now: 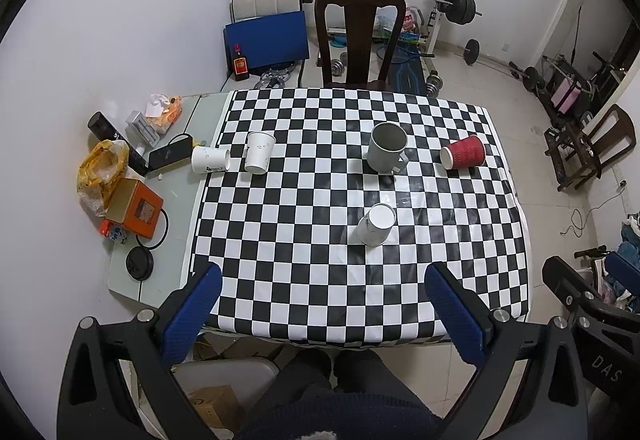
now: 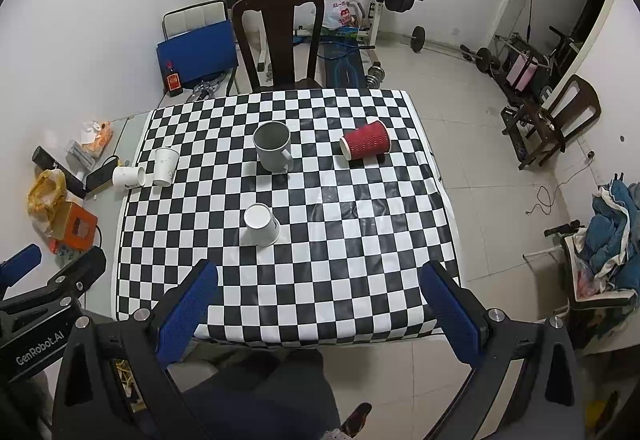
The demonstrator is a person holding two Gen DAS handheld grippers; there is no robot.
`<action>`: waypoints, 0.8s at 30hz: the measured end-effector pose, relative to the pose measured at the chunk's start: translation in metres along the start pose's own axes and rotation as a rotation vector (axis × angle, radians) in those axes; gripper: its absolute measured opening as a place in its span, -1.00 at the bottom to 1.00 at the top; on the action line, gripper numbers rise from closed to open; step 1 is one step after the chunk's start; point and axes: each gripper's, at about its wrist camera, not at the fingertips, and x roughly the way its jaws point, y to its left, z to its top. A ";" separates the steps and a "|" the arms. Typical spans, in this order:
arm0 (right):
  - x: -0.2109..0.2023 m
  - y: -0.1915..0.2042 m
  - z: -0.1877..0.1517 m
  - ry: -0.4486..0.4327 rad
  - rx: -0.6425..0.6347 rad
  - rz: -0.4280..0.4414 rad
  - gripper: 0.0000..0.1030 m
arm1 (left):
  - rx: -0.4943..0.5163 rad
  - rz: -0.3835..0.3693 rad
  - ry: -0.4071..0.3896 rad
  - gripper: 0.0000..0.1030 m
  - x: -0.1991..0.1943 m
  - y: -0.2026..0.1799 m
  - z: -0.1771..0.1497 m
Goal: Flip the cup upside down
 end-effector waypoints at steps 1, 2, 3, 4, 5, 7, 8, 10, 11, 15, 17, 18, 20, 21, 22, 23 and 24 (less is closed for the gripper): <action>-0.005 0.000 -0.001 0.000 -0.001 0.001 0.98 | 0.002 0.001 0.000 1.00 0.001 0.000 0.000; -0.002 0.000 0.000 -0.002 -0.002 -0.001 0.98 | 0.002 0.000 0.000 1.00 0.001 0.000 0.000; -0.003 0.000 -0.001 0.000 -0.001 -0.001 0.98 | 0.002 -0.001 0.001 1.00 0.000 0.000 -0.001; 0.000 0.000 0.000 0.000 0.002 0.001 0.98 | 0.004 -0.002 0.001 1.00 0.001 0.000 -0.001; -0.005 0.000 -0.001 0.002 0.002 0.001 0.98 | 0.004 -0.002 0.000 1.00 0.000 0.000 -0.001; 0.000 0.000 0.000 0.000 0.003 0.000 0.98 | 0.005 -0.001 -0.001 1.00 0.001 0.001 -0.001; -0.006 0.000 -0.001 0.001 0.004 0.001 0.98 | 0.004 -0.001 0.000 1.00 0.000 0.001 -0.001; 0.000 0.000 0.000 0.000 0.003 -0.002 0.98 | 0.005 -0.003 -0.002 1.00 0.001 0.001 -0.001; -0.002 0.001 0.000 -0.001 0.002 -0.002 0.98 | 0.007 -0.002 -0.002 1.00 0.000 0.001 -0.001; 0.000 0.001 0.001 0.003 0.004 -0.003 0.98 | 0.009 -0.002 -0.004 1.00 -0.001 0.001 -0.002; -0.001 0.002 0.001 0.004 0.005 -0.004 0.98 | 0.006 -0.001 -0.001 1.00 0.000 0.000 -0.001; 0.000 0.002 0.002 0.003 0.008 -0.004 0.98 | 0.003 0.001 0.000 1.00 0.001 0.000 -0.001; -0.001 0.002 0.002 0.003 0.009 -0.005 0.98 | 0.004 0.000 0.000 1.00 0.001 0.000 -0.001; -0.001 0.002 0.002 0.003 0.008 -0.003 0.98 | 0.003 -0.001 0.000 1.00 0.001 0.000 -0.001; 0.001 0.002 0.002 0.002 0.009 -0.004 0.98 | 0.002 -0.001 -0.002 1.00 0.000 0.000 -0.001; -0.005 0.001 0.001 0.002 0.010 -0.005 0.98 | 0.002 0.001 -0.003 1.00 -0.001 0.000 -0.001; 0.000 0.002 0.003 0.004 0.008 -0.005 0.98 | 0.003 0.001 -0.003 1.00 0.001 0.001 -0.001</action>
